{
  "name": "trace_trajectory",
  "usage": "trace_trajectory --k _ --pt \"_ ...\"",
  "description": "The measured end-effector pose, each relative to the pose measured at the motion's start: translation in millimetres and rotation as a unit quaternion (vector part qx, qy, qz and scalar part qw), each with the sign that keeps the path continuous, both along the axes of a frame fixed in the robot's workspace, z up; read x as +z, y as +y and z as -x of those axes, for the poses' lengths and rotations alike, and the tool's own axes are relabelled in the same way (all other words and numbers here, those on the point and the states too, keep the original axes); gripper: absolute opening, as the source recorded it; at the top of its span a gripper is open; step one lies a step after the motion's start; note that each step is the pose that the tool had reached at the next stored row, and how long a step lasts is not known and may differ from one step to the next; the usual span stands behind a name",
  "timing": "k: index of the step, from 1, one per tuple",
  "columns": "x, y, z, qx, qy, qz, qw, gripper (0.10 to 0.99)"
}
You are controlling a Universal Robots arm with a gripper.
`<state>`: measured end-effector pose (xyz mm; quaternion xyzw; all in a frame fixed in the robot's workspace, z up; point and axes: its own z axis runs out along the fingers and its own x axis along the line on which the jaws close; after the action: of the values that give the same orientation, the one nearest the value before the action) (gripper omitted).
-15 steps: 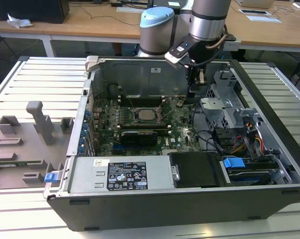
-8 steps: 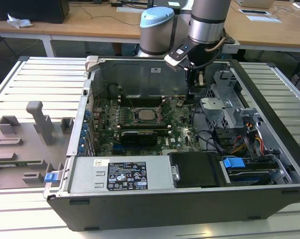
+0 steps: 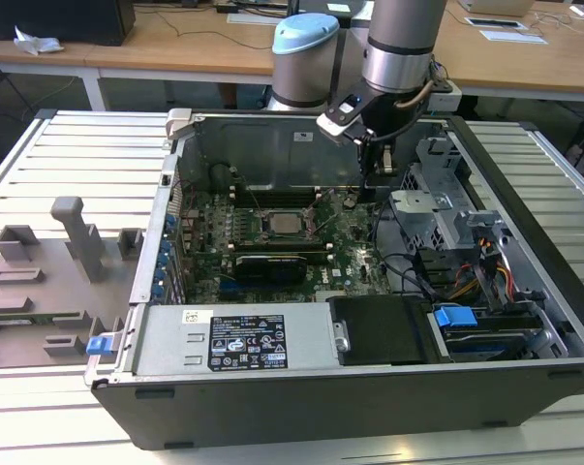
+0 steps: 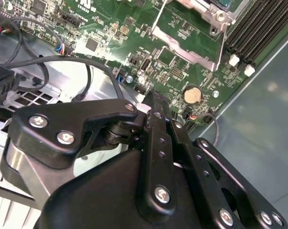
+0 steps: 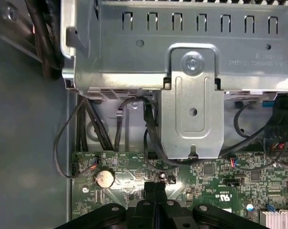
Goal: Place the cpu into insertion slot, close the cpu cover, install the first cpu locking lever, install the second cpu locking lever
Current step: 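Close the cpu cover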
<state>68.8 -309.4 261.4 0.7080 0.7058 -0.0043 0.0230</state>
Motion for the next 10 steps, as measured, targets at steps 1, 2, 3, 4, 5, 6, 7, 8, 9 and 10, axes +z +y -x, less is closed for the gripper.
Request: trace_trajectory --k 1,2,3,4,5,6,7,8,9,10 --pt "-1.2 0.0 0.0 0.0 0.0046 0.0 1.0 0.106" --pt "-1.6 0.0 0.1 0.0 0.0093 0.0 1.0 0.106" --pt "-2.0 0.0 0.1 0.0 0.0141 0.0001 0.9999 0.106" --pt "-2.3 0.0 0.1 0.0 0.0189 0.0001 0.9998 0.106" --pt "-2.7 0.0 0.1 0.0 0.0219 0.0001 0.9998 0.106" --pt "-2.9 -0.1 0.5 0.0 0.0222 -0.0003 0.9998 0.106" --pt "-3.2 0.0 1.6 0.001 0.0222 -0.0016 0.9998 0.106" --pt "-3.8 0.0 3.2 0.003 0.0222 -0.0032 0.9997 0.106" --pt "-5.0 0.0 6.6 0.004 0.0221 -0.0061 0.9997 0.106" --pt "-6.7 0.0 10.8 0.005 0.0221 -0.0083 0.9997 0.106"
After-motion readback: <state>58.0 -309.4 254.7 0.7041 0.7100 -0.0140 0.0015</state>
